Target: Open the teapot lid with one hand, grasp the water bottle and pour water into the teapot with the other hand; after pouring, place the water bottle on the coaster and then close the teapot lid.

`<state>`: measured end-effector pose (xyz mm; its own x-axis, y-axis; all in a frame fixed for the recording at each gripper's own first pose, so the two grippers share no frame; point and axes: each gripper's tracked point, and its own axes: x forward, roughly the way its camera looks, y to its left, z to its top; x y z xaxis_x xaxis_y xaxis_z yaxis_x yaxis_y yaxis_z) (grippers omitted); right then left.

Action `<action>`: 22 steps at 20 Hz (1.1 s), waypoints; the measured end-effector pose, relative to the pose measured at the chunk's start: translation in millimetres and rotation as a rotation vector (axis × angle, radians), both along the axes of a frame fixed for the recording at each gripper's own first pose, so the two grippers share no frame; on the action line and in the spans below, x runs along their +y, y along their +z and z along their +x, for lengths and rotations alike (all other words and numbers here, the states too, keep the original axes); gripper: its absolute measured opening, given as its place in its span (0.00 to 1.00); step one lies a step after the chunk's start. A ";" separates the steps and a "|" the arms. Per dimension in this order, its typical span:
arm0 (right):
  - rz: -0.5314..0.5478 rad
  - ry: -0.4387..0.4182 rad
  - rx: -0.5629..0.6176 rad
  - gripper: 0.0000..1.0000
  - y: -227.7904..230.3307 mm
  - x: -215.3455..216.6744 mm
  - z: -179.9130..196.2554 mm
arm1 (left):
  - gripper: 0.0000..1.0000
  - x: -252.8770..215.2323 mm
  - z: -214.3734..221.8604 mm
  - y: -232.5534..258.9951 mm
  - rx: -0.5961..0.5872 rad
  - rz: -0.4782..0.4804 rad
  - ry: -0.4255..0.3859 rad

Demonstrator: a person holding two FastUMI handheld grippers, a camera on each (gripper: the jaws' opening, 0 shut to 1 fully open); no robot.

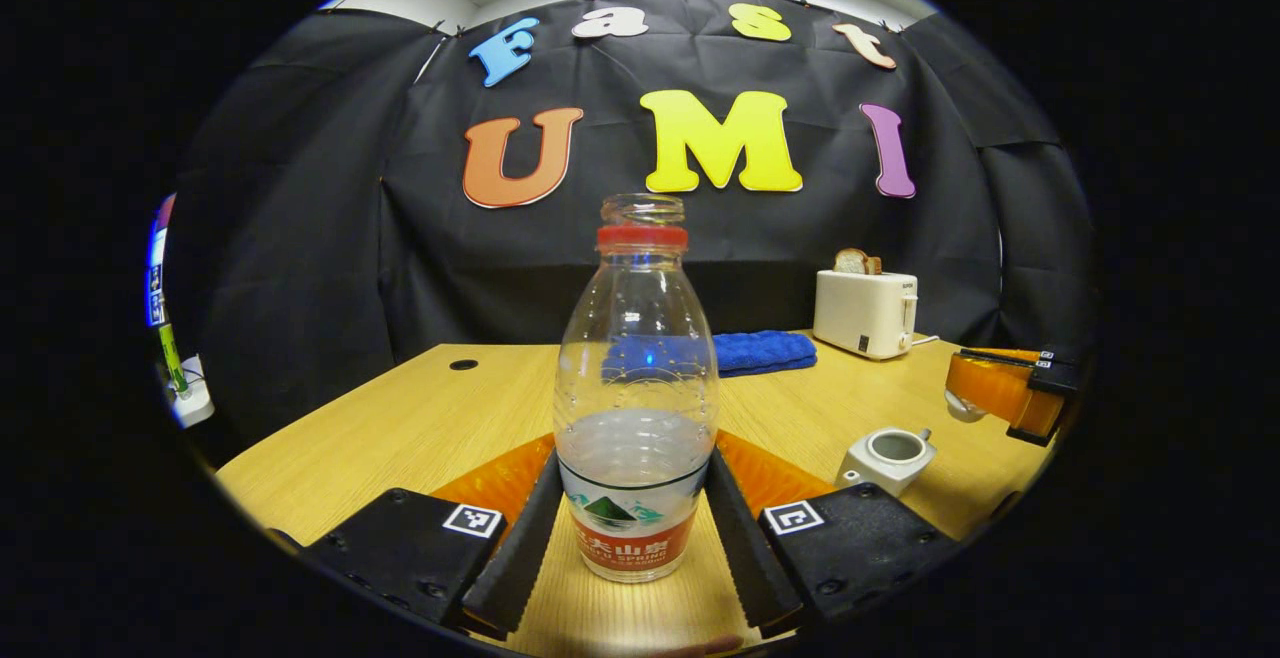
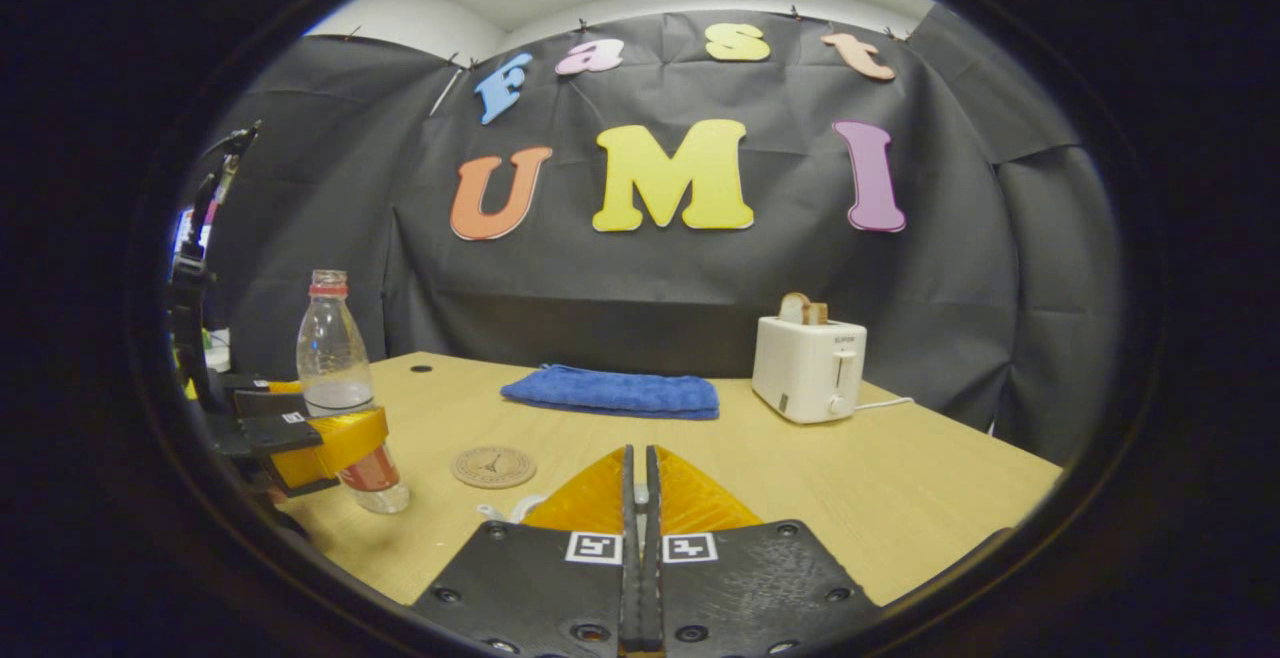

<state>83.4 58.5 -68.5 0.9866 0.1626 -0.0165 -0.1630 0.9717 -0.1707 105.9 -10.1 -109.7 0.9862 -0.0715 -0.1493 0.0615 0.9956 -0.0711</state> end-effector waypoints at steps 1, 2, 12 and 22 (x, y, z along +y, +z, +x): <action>0.007 -0.001 0.003 0.00 -0.8 -3.2 1.3 | 0.79 -2.4 -1.8 2.5 0.003 0.023 -0.002; 0.019 -0.004 0.011 0.00 -0.8 -7.0 2.3 | 0.79 -2.7 -2.4 6.1 0.003 0.059 0.001; 0.073 -0.047 0.053 0.00 -5.1 -49.3 9.4 | 0.77 17.0 -6.3 7.2 0.112 0.527 0.083; 0.102 -0.077 0.032 0.00 2.3 -79.8 6.8 | 0.76 9.9 -15.2 10.6 0.168 0.911 0.050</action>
